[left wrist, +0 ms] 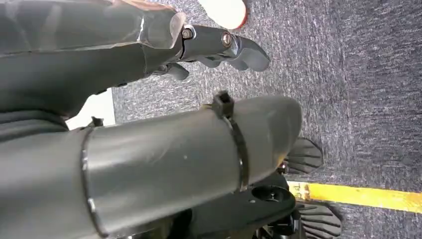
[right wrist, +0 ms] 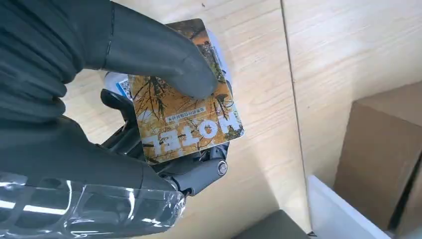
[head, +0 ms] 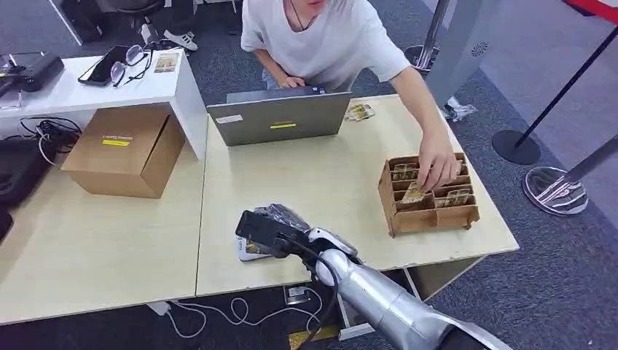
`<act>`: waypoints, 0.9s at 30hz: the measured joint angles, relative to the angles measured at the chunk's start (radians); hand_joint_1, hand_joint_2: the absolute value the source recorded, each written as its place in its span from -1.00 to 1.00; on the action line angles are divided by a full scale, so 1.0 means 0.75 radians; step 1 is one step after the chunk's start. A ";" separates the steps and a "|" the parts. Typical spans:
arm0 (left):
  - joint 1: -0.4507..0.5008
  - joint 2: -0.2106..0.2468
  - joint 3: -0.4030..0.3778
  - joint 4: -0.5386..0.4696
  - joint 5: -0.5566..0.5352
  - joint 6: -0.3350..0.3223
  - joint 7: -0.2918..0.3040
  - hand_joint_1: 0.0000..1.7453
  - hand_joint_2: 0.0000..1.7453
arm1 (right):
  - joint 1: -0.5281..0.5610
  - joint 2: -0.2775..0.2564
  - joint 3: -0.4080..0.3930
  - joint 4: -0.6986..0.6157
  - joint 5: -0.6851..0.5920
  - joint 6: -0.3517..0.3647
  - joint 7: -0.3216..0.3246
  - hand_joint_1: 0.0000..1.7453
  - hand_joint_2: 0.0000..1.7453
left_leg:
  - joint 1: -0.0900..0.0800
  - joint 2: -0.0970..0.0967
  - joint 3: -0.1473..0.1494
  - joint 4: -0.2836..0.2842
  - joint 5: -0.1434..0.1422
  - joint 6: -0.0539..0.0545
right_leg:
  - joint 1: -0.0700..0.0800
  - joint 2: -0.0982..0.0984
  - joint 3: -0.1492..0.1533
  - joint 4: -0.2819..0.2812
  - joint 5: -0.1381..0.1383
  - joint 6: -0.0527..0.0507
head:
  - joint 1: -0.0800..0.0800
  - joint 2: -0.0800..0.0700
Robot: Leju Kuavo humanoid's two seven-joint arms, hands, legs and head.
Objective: Pass the card to the sensor for recognition and then transmit it.
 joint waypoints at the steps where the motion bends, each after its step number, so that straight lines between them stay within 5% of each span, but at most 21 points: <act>1: 0.000 0.000 0.000 0.000 0.000 -0.001 0.000 -1.00 -1.00 | -0.002 0.004 0.000 0.012 0.000 0.000 0.000 1.00 1.00 | 0.000 0.000 0.000 0.000 0.000 0.000 | 0.000 0.000 0.000 0.000 0.000 0.000 | 0.000 0.000; 13: -0.005 -0.001 -0.004 0.000 0.000 0.001 0.012 -1.00 -1.00 | -0.039 0.032 -0.003 0.169 0.027 -0.089 0.027 1.00 1.00 | 0.000 0.000 0.000 0.000 0.000 0.000 | 0.000 0.000 0.000 0.000 0.000 0.000 | 0.000 0.000; 27: -0.015 -0.012 -0.070 0.000 0.000 -0.001 -0.001 -1.00 -1.00 | -0.074 0.033 -0.063 0.341 0.099 -0.195 0.179 1.00 1.00 | 0.000 0.000 0.000 0.000 0.000 0.000 | 0.000 0.000 0.000 0.000 0.000 0.000 | -0.001 0.000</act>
